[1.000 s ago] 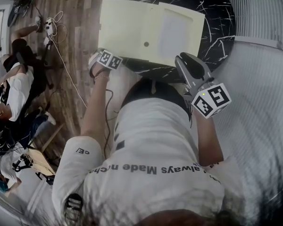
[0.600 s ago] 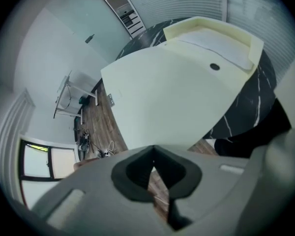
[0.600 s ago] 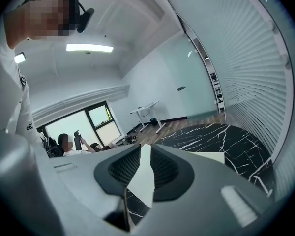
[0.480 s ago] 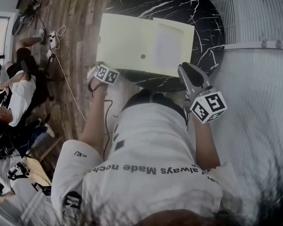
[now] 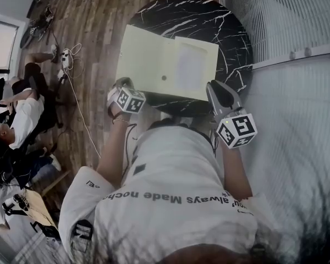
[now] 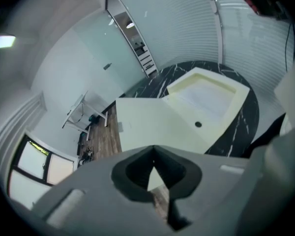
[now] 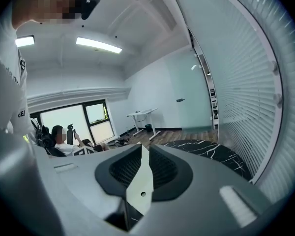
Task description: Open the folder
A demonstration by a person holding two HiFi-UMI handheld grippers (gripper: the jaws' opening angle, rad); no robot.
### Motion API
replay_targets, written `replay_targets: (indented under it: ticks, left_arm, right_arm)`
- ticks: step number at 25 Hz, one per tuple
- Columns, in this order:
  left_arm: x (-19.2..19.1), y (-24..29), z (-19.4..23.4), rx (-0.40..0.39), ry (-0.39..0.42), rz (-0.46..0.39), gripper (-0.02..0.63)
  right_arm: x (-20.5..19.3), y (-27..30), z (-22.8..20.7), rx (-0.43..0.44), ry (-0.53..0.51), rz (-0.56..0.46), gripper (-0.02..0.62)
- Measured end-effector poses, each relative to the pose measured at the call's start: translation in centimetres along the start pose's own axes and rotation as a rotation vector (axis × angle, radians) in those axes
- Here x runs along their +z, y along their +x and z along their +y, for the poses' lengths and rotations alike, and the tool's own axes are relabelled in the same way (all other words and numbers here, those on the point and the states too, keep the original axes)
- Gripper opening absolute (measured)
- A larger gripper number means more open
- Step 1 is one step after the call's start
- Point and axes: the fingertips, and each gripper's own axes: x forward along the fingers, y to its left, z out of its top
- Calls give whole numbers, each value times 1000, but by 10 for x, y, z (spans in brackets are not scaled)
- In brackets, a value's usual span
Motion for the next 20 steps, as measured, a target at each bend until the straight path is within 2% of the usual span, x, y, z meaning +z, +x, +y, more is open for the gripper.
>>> replay_targets:
  ticks: [4, 9, 11, 16, 20]
  left_arm:
    - [63, -53, -8, -30, -60, -189, 2]
    - [143, -135, -21, -136, -207, -513, 2]
    - [168, -168, -25, -182, -255, -618, 2]
    - [210, -235, -39, -328, -332, -824, 2]
    - [232, -273, -52, -419, -337, -948, 2]
  right_arm:
    - [19, -14, 4, -18, -59, -23, 49]
    - [44, -29, 10, -40, -125, -49, 46]
    - [53, -34, 13, -44, -146, -60, 46]
    - [70, -46, 22, -58, -192, -78, 44]
    - [79, -54, 29, -71, -233, -88, 44]
